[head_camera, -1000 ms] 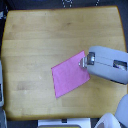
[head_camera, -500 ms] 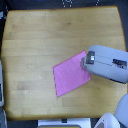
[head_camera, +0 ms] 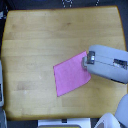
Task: Folding a cloth
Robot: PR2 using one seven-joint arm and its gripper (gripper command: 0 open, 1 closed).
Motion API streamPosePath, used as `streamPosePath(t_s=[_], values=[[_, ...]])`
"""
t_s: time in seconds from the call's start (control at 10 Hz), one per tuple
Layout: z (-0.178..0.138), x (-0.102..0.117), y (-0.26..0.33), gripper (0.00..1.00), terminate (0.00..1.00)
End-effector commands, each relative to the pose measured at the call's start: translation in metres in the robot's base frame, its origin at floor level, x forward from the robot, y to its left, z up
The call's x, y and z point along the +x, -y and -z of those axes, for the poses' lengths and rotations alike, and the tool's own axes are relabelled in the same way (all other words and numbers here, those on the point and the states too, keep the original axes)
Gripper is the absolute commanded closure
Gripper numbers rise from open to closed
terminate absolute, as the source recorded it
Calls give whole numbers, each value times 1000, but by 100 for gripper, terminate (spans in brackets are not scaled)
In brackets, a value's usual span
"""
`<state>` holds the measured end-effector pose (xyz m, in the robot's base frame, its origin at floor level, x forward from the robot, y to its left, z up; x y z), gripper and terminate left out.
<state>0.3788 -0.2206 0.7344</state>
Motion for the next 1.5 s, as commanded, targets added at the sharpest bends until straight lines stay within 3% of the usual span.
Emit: streamPosePath(t_s=[0.0,0.4,0.8,1.1,1.4], values=[[-26,4,0,100,0],[-68,22,-43,100,0],[-101,15,-106,100,0],[-113,1,-154,100,0],[-103,-42,-197,100,0]])
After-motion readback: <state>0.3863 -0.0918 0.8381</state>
